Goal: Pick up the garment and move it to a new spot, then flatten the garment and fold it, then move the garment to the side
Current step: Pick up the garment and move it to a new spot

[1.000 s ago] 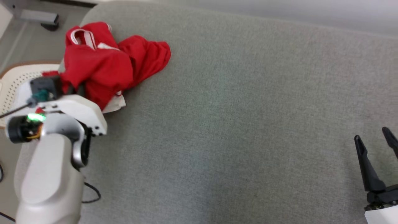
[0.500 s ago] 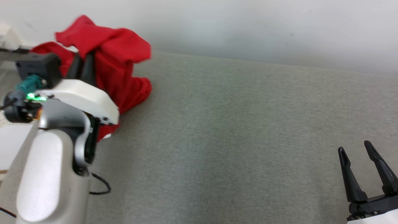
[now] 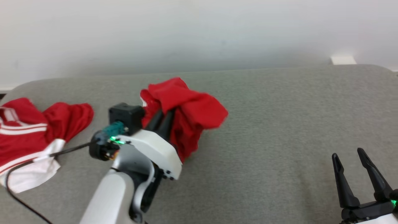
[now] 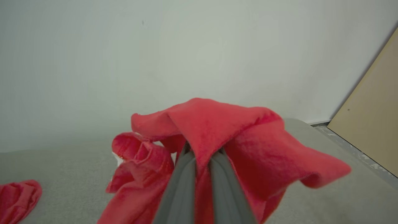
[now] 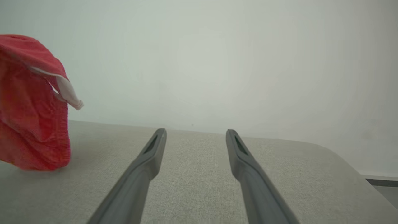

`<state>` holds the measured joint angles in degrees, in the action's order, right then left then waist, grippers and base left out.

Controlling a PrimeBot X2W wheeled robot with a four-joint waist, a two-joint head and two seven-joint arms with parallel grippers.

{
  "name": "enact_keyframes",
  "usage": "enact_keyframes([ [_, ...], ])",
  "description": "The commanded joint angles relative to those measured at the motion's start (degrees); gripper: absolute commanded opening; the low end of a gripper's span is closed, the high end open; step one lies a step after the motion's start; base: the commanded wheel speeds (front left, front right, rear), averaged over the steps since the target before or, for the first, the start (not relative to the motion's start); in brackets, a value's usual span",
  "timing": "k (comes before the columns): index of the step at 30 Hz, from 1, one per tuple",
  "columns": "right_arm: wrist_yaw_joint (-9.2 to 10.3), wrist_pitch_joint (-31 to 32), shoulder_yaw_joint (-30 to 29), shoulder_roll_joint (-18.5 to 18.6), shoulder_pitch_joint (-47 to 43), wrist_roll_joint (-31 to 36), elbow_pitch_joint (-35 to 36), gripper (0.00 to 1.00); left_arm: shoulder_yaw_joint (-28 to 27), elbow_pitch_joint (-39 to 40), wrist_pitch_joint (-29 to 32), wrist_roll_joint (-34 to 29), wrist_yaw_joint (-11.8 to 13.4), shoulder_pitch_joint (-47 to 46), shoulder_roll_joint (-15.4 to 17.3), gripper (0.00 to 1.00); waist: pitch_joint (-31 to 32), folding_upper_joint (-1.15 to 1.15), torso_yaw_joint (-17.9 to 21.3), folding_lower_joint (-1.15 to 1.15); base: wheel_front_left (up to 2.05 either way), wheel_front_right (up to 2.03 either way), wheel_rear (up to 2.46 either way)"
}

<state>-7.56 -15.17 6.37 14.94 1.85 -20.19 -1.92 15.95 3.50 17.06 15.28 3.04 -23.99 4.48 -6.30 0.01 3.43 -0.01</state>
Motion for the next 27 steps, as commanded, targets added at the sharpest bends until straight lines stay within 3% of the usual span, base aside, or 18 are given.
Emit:
enact_keyframes([
  [1,0.13,0.02,0.07,-0.08,-0.01,0.06,-0.23,1.00,1.09,-1.38,-0.42,0.73,-0.32,1.05,-0.29,0.00,-0.04,-0.01,2.80,0.01,0.00,0.00,0.00],
  [9,0.14,0.02,1.45,-1.22,-0.03,-0.40,-1.25,1.00,9.31,-18.68,-3.63,0.79,-0.99,1.94,-1.19,0.00,-0.38,-0.01,6.54,0.01,0.00,0.00,0.00],
  [14,0.13,0.02,1.51,-1.25,-0.55,-0.36,-1.70,1.00,11.37,-29.32,-9.86,0.21,0.18,0.33,-1.34,0.00,-0.17,-0.01,6.88,0.01,0.00,0.00,0.00],
  [16,0.14,0.02,1.17,-1.18,-0.91,-0.31,-1.85,1.00,12.03,-32.07,-12.95,-0.45,0.70,-0.26,-1.38,0.49,0.03,-0.01,6.58,0.01,0.00,0.00,0.00],
  [17,0.13,0.02,1.04,-1.15,-1.04,-0.26,-1.88,1.00,12.25,-33.02,-14.53,-0.35,0.81,-0.50,-1.40,1.00,0.11,-0.01,6.36,0.01,0.00,0.00,0.00],
  [22,0.14,0.02,0.81,-0.97,-1.26,0.11,-2.17,1.00,13.01,-34.93,-20.78,0.34,1.15,-0.14,-1.45,1.00,1.10,-0.01,5.45,0.01,0.00,0.00,0.00],
  [27,0.13,0.03,-0.99,-1.25,-2.26,0.69,-1.23,1.00,12.79,-33.09,-28.34,0.66,3.76,3.56,-1.46,1.00,3.33,-0.01,3.79,0.01,0.00,0.00,0.00],
])
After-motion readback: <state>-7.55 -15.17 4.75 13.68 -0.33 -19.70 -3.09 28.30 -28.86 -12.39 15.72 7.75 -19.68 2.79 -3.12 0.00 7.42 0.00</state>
